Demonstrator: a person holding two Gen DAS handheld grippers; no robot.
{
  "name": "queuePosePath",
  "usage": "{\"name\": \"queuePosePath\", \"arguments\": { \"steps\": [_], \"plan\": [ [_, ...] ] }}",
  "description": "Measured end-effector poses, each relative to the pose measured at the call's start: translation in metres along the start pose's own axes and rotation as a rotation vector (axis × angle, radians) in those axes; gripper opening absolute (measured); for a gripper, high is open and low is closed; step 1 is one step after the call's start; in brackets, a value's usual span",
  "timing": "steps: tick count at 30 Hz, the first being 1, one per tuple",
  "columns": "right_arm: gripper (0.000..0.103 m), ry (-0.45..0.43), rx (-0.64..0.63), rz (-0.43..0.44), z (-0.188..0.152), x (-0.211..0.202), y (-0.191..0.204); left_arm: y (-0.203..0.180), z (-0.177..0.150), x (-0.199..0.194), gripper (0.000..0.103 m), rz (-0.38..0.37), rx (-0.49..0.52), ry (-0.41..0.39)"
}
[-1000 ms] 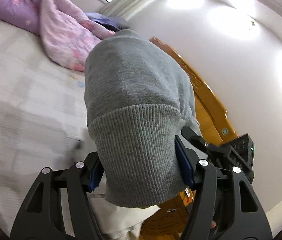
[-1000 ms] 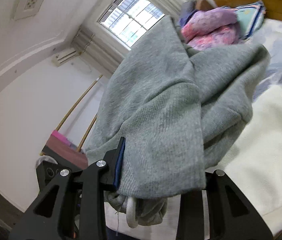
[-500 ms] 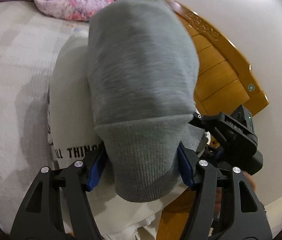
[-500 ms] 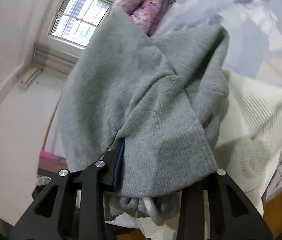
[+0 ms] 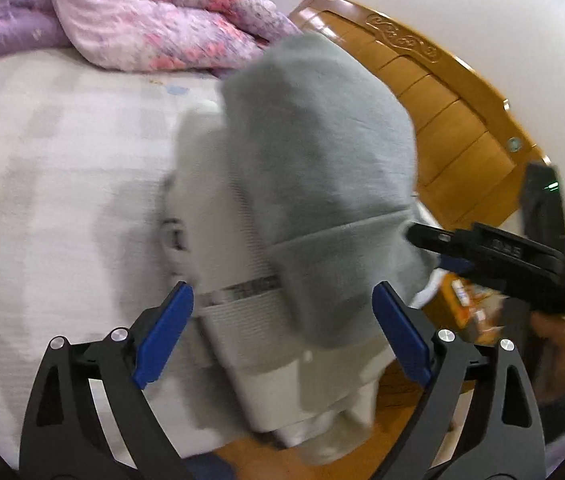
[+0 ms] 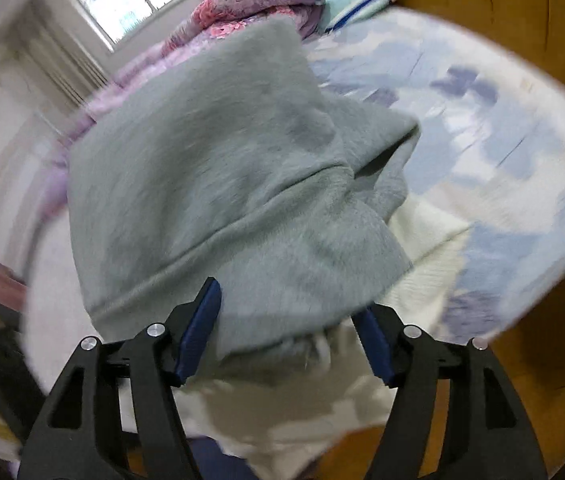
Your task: Fold large clothes
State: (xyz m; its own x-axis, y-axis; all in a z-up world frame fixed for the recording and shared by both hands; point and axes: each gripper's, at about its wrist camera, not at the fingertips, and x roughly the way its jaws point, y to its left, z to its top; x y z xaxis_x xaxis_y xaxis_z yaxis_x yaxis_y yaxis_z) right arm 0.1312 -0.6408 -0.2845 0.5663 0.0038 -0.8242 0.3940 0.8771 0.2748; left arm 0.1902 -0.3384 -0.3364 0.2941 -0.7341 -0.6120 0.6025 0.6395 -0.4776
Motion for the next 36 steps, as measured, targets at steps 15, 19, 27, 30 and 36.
{"name": "queuePosePath", "arguments": {
  "steps": [15, 19, 27, 30, 36],
  "plan": [
    [0.074, -0.040, -0.212, -0.038, -0.068, -0.014, 0.135, 0.057, 0.010, -0.076, 0.094, 0.329, 0.032, -0.033],
    [0.082, -0.054, -0.218, -0.068, -0.081, -0.020, 0.167, 0.068, 0.006, -0.101, 0.094, 0.374, 0.053, -0.032],
    [0.088, -0.125, -0.287, -0.139, -0.107, -0.050, 0.227, 0.086, -0.004, -0.159, 0.094, 0.376, 0.029, -0.069],
    [0.089, -0.153, -0.300, -0.144, -0.114, -0.063, 0.242, 0.087, -0.008, -0.188, 0.094, 0.396, 0.045, -0.100],
    [0.090, -0.200, -0.336, -0.114, -0.136, -0.090, 0.272, 0.089, -0.016, -0.233, 0.095, 0.426, 0.033, -0.147]
  ]
}}
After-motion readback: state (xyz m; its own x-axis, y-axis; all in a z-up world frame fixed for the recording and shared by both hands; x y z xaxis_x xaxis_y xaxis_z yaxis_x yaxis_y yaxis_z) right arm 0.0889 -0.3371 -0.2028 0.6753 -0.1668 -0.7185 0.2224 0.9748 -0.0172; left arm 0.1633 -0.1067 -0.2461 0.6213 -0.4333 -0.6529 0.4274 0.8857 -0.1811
